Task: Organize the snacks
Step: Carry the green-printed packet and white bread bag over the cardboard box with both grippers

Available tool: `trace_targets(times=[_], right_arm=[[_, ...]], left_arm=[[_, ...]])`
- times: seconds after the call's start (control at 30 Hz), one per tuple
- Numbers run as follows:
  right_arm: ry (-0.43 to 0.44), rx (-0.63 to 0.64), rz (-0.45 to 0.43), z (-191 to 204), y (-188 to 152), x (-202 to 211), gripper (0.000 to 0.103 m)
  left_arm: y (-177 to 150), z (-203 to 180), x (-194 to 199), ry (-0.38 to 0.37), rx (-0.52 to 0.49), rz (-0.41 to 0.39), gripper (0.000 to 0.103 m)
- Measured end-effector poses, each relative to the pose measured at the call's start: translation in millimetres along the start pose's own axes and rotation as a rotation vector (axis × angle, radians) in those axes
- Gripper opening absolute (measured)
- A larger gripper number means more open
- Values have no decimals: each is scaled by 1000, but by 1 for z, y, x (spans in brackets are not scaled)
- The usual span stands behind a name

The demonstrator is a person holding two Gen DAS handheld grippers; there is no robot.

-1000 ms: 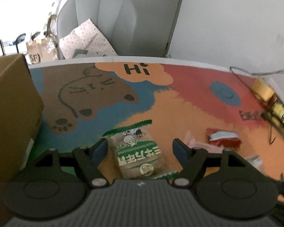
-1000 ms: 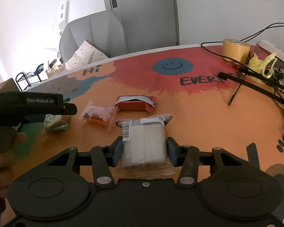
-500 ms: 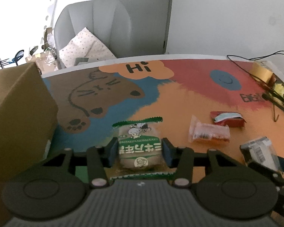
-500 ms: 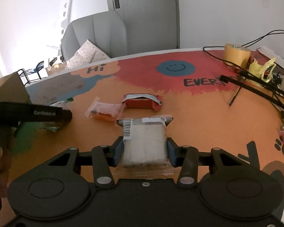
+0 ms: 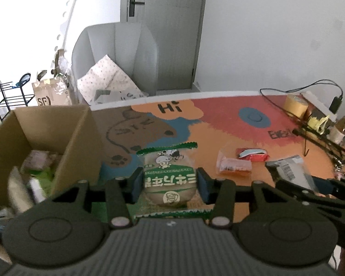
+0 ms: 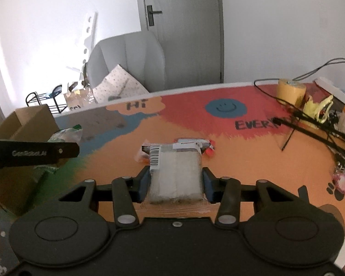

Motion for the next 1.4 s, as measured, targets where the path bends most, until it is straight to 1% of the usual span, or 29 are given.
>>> trace_targets(times=[0.4, 0.73, 1.1, 1.4], right_arm=[[38, 10, -52, 29, 16, 24, 45], [101, 36, -69, 63, 27, 29, 45], [170, 83, -72, 105, 39, 22, 45], [201, 113, -62, 131, 42, 14, 45]], left_arm=[[2, 29, 46, -8, 38, -54, 48], [10, 61, 73, 30, 71, -95, 48], [12, 99, 86, 87, 100, -114, 48], [9, 128, 79, 116, 129, -105, 48]])
Point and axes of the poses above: each gripper's, at about its wrist camera, not at the fingertips, and x roughly against the way its jaws point, z to its left, y to its top, the point moved 8 cm from there along -x, roughly the way its jaws point, and after that the axes turned 1 degree about -z, right-handed, at the moved point
